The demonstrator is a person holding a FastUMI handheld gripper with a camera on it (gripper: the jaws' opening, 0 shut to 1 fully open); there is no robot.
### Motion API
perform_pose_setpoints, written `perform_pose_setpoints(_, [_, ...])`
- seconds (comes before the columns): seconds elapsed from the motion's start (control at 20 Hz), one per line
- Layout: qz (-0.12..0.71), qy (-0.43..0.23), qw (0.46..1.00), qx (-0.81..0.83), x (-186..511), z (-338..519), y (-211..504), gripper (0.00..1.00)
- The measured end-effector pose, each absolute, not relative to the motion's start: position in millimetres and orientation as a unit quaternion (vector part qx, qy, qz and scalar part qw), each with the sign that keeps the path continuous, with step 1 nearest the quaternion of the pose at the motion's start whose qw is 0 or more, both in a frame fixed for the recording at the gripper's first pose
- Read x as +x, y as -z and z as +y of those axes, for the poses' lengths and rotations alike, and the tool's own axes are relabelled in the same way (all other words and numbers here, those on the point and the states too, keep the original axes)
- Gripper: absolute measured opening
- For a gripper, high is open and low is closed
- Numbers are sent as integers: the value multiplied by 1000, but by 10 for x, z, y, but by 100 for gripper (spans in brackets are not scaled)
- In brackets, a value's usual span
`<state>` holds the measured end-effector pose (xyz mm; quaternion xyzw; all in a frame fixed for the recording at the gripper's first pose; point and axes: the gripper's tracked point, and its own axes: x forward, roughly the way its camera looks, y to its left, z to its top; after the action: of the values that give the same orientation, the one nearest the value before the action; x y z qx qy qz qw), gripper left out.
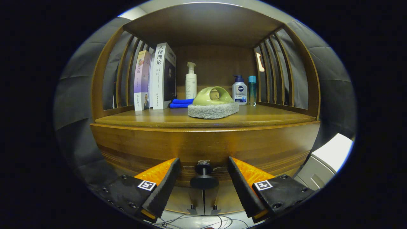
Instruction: Pull open the drawer, take out the items inside it, and place them on the countertop above the cabinet.
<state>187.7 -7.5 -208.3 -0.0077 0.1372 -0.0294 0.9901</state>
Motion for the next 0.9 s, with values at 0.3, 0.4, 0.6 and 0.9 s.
perform_pose_setpoints(0.3, [132,32,991,-20,1883,-6,2149,98])
perform_pose_setpoints(0.4, [130,32,991,-28,1888,-7,2152,98])
perform_pose_setpoints(0.6, [111,19,993,-22,1804,18,1904,98])
perform_pose_setpoints(0.9, [65,1,998,-10,1362,20,1229,98])
